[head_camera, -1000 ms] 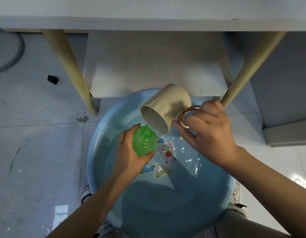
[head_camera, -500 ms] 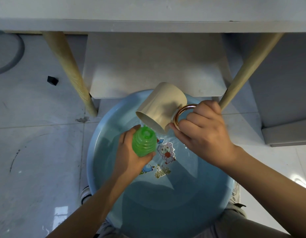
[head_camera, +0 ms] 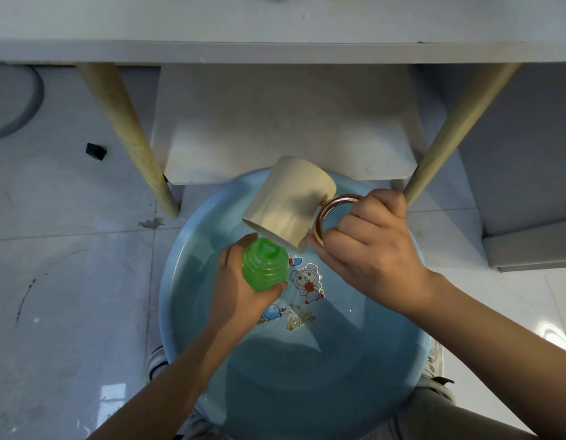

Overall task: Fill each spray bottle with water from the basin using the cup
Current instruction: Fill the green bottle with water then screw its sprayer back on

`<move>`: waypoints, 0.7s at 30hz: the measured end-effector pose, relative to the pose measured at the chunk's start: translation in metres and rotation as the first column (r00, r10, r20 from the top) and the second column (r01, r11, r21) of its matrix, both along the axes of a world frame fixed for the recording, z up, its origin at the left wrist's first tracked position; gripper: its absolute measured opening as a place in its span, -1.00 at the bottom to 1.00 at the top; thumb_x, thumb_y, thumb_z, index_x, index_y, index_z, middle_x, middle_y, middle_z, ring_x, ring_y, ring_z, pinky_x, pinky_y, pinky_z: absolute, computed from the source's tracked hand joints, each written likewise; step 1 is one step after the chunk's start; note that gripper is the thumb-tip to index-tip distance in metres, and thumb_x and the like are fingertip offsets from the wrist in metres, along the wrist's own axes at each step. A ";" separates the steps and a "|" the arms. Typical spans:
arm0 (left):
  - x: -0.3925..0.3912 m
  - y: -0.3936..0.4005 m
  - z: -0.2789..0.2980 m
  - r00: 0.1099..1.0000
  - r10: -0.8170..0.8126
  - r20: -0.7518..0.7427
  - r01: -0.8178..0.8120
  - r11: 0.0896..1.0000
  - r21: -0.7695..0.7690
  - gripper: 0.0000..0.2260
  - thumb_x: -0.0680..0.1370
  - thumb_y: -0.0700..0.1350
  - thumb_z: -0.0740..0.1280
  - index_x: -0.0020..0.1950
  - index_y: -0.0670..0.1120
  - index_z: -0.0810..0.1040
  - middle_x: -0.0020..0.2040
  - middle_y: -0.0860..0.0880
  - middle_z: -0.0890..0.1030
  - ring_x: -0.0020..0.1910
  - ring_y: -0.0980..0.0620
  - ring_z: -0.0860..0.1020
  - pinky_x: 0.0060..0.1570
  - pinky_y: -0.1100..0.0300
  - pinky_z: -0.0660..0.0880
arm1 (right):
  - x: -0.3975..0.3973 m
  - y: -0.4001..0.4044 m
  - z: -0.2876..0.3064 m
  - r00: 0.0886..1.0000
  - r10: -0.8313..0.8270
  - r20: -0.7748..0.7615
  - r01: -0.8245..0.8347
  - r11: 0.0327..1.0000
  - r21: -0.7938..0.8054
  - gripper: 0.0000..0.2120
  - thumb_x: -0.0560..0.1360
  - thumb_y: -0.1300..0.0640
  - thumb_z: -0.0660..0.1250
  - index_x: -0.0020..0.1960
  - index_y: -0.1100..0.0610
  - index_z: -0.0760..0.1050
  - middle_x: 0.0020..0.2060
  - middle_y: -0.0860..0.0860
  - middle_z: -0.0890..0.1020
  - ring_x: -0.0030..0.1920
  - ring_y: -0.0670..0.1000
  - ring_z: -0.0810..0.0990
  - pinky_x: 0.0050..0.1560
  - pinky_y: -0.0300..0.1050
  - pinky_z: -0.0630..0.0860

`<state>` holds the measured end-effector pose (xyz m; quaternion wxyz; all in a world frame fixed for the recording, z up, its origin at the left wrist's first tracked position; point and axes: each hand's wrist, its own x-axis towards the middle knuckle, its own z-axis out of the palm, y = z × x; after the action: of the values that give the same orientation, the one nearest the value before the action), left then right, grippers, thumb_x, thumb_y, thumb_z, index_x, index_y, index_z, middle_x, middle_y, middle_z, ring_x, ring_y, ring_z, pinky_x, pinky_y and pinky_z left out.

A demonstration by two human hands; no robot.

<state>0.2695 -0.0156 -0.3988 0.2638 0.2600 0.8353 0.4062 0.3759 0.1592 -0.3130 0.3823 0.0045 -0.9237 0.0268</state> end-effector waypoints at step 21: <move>0.004 -0.010 0.000 0.994 0.112 0.013 -0.112 0.994 -0.020 -0.22 0.23 -0.18 0.59 0.37 0.03 0.31 0.27 -0.02 0.35 0.25 0.08 0.30 0.13 0.35 0.22 | 0.001 -0.004 -0.083 0.621 -0.179 0.763 0.251 0.968 0.024 -0.64 -0.15 0.34 0.50 -0.53 0.09 0.37 -0.65 -0.02 0.36 -0.58 0.05 0.37 -0.28 -0.18 0.10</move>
<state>0.2733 -0.0257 -0.3988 0.2489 0.2074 0.8505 0.4143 0.3772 0.1549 -0.3959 -0.0394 -0.1339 -0.9900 0.0196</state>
